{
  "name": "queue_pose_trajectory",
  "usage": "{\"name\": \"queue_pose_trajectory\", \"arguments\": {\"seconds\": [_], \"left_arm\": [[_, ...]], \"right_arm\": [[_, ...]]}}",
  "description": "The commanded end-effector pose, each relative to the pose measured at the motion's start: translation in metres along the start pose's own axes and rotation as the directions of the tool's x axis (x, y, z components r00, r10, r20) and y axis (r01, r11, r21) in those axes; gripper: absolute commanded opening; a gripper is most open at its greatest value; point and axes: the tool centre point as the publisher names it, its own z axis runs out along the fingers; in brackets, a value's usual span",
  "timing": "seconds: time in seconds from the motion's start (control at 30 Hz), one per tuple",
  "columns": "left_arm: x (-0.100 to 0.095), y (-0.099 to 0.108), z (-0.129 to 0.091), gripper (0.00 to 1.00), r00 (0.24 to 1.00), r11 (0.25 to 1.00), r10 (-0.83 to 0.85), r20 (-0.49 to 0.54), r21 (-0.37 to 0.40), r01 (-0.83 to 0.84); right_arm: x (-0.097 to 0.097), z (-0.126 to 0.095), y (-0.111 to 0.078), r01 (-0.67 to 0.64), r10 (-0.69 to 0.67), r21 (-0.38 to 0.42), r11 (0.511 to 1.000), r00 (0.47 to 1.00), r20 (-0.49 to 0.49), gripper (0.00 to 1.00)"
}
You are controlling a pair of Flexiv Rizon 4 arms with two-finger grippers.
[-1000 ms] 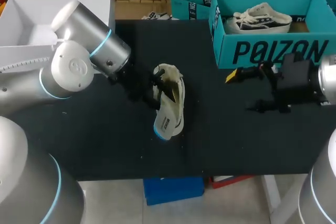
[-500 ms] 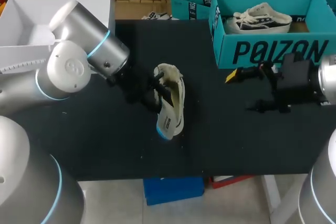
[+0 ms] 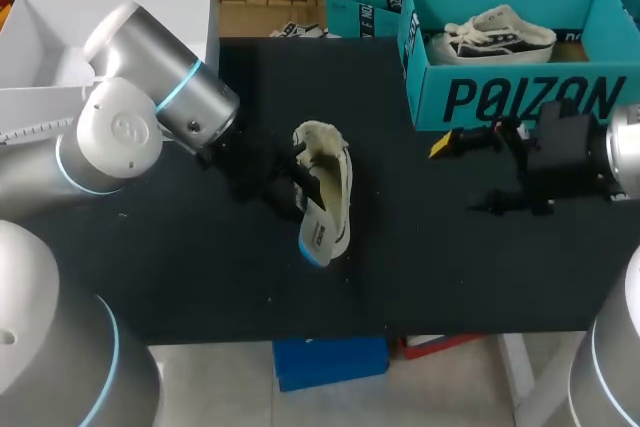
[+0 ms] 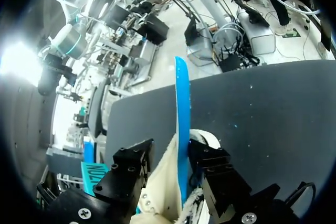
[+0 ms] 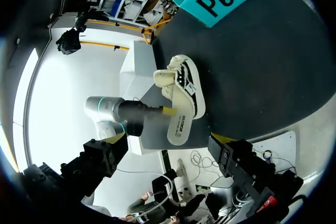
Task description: Take the shoe out of the shoebox, open the shoe tongue, remove and reinsert the insole, then place the shoe into the shoebox
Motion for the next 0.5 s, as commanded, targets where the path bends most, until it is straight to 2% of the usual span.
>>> {"name": "queue_pose_trajectory", "arguments": {"seconds": [0.03, 0.37, 0.4, 0.43, 0.47, 0.5], "left_arm": [[0.0031, -0.0045, -0.0023, 0.40, 1.000, 1.000, 0.001, 0.004, 0.006, -0.001], [0.0049, -0.0119, 0.0012, 0.35, 1.000, 0.999, 0.002, 0.011, 0.040, -0.003], [0.0052, -0.0122, 0.0014, 0.31, 1.000, 0.999, 0.002, 0.012, 0.043, -0.003], [0.0056, -0.0125, 0.0018, 0.22, 1.000, 0.999, 0.002, 0.012, 0.047, -0.003], [0.0059, -0.0127, 0.0023, 0.05, 1.000, 0.999, 0.006, 0.011, 0.051, -0.007], [0.0061, -0.0129, 0.0028, 0.00, 1.000, 0.998, 0.010, 0.011, 0.056, -0.011]], "right_arm": [[0.0002, 0.0004, -0.0003, 0.000, 0.000, -0.001, 1.000, 1.000, 0.002, 1.00], [0.0002, 0.0004, -0.0003, 0.000, 0.000, -0.001, 1.000, 1.000, 0.002, 1.00], [0.0002, 0.0004, -0.0003, 0.000, 0.000, -0.001, 1.000, 1.000, 0.002, 1.00], [0.0002, 0.0004, -0.0003, 0.000, 0.000, -0.001, 1.000, 1.000, 0.002, 1.00], [0.0002, 0.0004, -0.0003, 0.000, 0.000, -0.001, 1.000, 1.000, 0.002, 1.00], [0.0002, 0.0004, -0.0003, 0.000, 0.000, -0.001, 1.000, 1.000, 0.002, 1.00]]}}
